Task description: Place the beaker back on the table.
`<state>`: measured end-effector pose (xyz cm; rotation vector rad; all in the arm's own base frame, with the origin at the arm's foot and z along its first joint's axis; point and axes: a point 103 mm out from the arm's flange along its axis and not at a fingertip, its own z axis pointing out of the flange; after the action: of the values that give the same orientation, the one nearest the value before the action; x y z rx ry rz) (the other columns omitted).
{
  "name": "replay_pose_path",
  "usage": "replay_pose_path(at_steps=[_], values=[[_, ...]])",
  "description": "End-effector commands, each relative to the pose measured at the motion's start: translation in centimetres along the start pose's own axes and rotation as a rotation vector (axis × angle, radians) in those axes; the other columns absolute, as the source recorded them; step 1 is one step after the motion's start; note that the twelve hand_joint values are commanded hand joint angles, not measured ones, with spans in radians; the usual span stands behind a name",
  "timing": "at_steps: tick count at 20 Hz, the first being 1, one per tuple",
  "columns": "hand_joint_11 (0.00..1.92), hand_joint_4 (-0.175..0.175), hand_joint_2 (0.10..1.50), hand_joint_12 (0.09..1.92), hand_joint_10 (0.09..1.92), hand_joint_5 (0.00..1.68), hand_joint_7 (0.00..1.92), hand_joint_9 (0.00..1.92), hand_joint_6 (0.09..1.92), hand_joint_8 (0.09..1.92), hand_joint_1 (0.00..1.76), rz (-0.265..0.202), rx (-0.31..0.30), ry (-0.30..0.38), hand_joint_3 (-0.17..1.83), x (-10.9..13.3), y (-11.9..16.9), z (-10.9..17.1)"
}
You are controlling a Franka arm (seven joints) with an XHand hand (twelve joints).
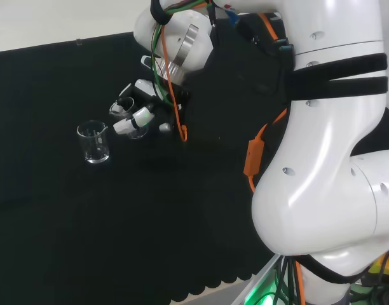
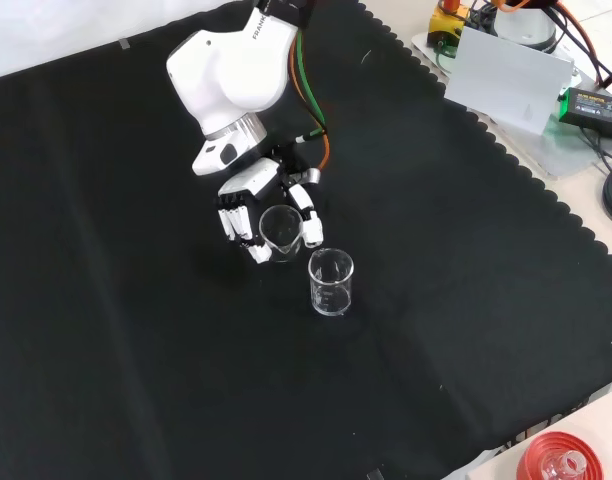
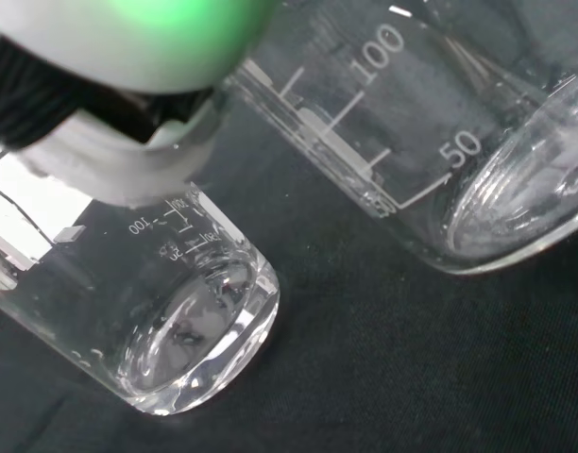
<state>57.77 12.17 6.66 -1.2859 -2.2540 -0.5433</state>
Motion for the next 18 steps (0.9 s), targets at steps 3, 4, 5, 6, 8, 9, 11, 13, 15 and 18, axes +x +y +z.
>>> replay_pose_path(at_steps=[3,4,5,6,8,9,11,13,15,18], values=[[1.19,0.085,0.53,0.85,0.09,1.36,1.64,1.57,0.59,0.09,1.31,0.001,0.005,-0.011,0.79,-0.4,0.2,0.2],[1.19,0.085,0.53,0.85,0.09,1.36,1.64,1.57,0.59,0.09,1.31,0.002,0.005,-0.011,0.79,-0.4,0.2,0.3],[1.19,0.085,0.53,0.85,0.09,1.36,1.64,1.57,0.59,0.09,1.31,0.002,0.007,-0.012,0.79,-0.5,0.2,0.3],[1.19,0.085,0.53,0.85,0.09,1.36,1.64,1.57,0.59,0.09,1.31,0.003,0.009,-0.014,0.79,-0.5,0.2,0.3],[1.19,0.085,0.53,0.85,0.09,1.36,1.64,1.57,0.59,0.09,1.31,0.004,0.014,-0.021,0.79,-0.6,0.3,0.6],[1.19,0.085,0.53,0.85,0.09,1.36,1.64,1.57,0.59,0.09,1.31,0.005,0.014,-0.022,0.79,-0.7,0.3,0.8],[1.19,0.085,0.53,0.85,0.09,1.36,1.64,1.57,0.59,0.09,1.31,0.008,0.017,-0.023,0.79,-0.9,0.3,1.0],[1.19,0.085,0.53,0.85,0.09,1.36,1.64,1.57,0.59,0.09,1.31,0.011,0.021,-0.021,0.79,-1.2,0.2,1.2],[1.19,0.085,0.53,0.85,0.09,1.36,1.64,1.57,0.59,0.09,1.31,0.013,0.024,-0.021,0.79,-1.3,0.1,1.3],[1.19,0.085,0.53,0.85,0.09,1.36,1.64,1.57,0.59,0.09,1.31,0.016,0.025,-0.021,0.79,-1.5,0.0,1.3]])
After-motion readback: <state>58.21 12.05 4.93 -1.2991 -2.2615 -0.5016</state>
